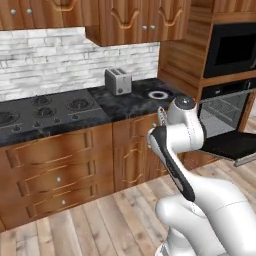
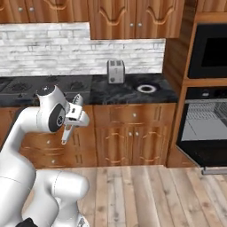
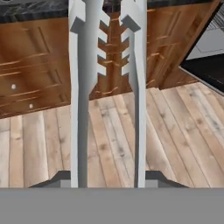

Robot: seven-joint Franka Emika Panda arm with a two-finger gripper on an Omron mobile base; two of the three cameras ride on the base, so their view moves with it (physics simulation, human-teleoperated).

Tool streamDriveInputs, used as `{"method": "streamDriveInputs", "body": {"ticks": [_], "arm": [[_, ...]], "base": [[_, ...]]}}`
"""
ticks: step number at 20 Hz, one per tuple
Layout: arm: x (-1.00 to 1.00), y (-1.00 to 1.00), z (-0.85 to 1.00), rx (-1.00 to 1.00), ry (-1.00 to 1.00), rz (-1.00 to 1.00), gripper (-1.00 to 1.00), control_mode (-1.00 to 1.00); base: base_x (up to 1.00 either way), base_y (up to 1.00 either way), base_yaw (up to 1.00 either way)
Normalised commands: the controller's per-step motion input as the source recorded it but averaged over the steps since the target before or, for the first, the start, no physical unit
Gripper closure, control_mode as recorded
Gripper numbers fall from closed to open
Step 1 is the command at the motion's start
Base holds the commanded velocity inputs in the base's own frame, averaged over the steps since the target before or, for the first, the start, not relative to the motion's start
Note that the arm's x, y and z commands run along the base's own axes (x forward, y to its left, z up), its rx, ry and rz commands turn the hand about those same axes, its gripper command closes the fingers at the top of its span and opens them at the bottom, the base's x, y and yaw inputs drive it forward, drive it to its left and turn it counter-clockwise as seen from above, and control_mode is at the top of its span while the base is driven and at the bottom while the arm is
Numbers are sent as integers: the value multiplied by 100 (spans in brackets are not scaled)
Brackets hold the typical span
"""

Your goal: Pick up the tongs from the counter and place them near the plate next to the oven.

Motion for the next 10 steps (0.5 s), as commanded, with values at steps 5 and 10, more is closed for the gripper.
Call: {"method": "streamDriveInputs", "body": {"ticks": [5,10], "arm": [[0,0,0,0,0,0,100,100],[0,0,0,0,0,0,100,100]], "base": [[100,-47,21],[99,-45,24]]}}
